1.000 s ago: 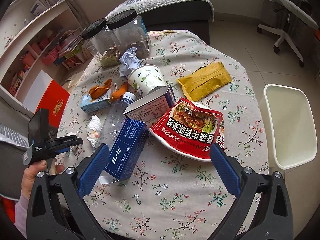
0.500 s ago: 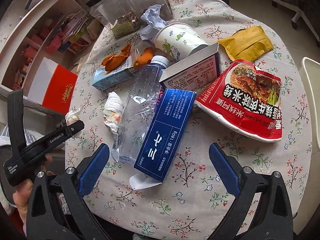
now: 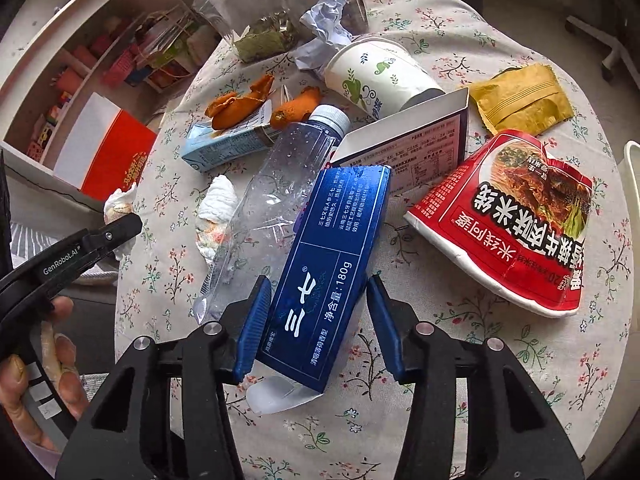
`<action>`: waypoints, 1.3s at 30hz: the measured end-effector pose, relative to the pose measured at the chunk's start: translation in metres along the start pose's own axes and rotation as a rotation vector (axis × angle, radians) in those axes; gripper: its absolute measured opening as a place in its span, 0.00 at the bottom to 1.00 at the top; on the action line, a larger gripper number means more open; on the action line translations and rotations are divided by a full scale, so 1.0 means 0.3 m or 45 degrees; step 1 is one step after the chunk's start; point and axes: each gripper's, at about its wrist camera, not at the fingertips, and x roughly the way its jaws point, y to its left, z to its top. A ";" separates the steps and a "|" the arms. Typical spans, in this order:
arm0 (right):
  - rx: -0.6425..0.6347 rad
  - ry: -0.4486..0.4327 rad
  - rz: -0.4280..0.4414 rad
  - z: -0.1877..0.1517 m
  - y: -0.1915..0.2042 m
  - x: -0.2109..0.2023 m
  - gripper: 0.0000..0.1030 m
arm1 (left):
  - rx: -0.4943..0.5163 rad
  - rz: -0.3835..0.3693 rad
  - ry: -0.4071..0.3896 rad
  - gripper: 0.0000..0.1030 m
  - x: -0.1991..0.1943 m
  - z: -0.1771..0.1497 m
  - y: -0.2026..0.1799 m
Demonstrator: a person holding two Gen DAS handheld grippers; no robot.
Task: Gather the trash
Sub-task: 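Close the right tool on the blue carton while the left tool grips the tissue wad, then carry the blue carton with the right tool while the left carries the tissue to the wastebasket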
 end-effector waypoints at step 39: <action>-0.009 -0.799 -0.342 0.003 -0.385 -0.556 0.39 | 0.370 -0.311 -0.448 0.29 -0.219 -0.080 -0.677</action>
